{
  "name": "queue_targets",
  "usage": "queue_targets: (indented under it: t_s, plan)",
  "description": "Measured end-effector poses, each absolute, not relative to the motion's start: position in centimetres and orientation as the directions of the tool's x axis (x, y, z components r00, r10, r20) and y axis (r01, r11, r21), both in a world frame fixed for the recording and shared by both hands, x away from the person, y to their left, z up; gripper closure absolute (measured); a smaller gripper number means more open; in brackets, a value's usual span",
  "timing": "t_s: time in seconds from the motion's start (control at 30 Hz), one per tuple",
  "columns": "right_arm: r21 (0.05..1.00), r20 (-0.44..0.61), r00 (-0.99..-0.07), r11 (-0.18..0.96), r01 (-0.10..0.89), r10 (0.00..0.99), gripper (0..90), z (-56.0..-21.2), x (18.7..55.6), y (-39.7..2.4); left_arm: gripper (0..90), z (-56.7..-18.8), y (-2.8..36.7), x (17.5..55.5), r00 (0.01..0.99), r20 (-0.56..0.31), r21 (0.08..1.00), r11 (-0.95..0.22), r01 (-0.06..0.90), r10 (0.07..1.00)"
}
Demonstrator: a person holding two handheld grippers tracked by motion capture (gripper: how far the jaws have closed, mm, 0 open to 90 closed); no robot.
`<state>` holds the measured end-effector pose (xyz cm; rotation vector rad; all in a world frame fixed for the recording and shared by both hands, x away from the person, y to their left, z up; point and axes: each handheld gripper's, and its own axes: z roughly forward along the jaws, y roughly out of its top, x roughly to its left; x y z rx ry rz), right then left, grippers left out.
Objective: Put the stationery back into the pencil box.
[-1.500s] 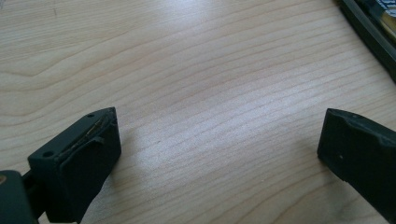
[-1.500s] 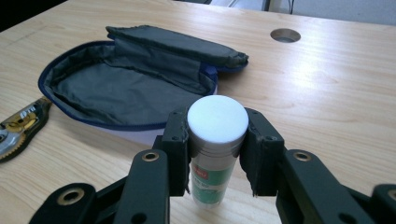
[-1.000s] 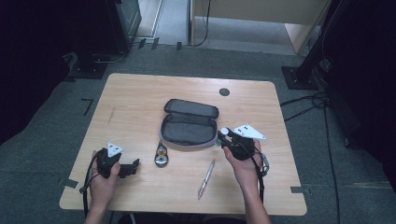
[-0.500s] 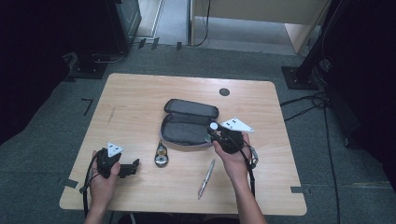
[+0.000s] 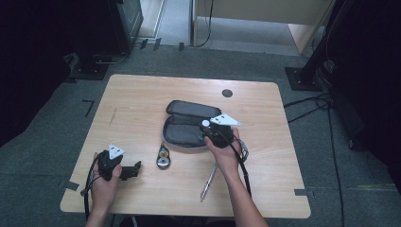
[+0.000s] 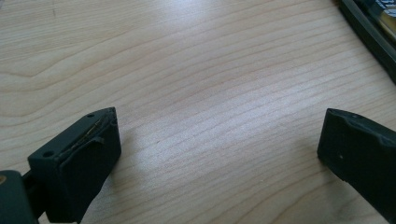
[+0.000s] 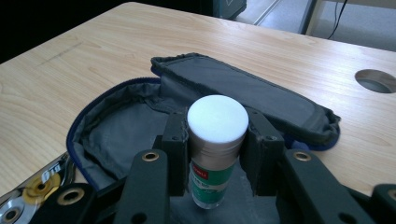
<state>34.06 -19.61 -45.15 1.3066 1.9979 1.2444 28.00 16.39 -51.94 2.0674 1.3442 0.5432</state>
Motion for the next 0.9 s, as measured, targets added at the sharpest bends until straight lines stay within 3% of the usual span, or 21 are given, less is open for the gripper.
queue_targets:
  t_s: [0.47,0.9]
  plan:
    - [0.878,0.064,-0.473,0.175,0.445,0.879,65.5,-45.8,36.7,-16.8,0.0,-51.9,16.4,28.0,0.406,0.013,0.681,-0.305,0.665,0.914]
    - [0.869,0.051,-0.476,0.196,0.454,0.878,65.5,-46.9,36.4,-17.0,0.0,-51.9,16.4,28.0,0.406,0.014,0.681,-0.306,0.665,0.914]
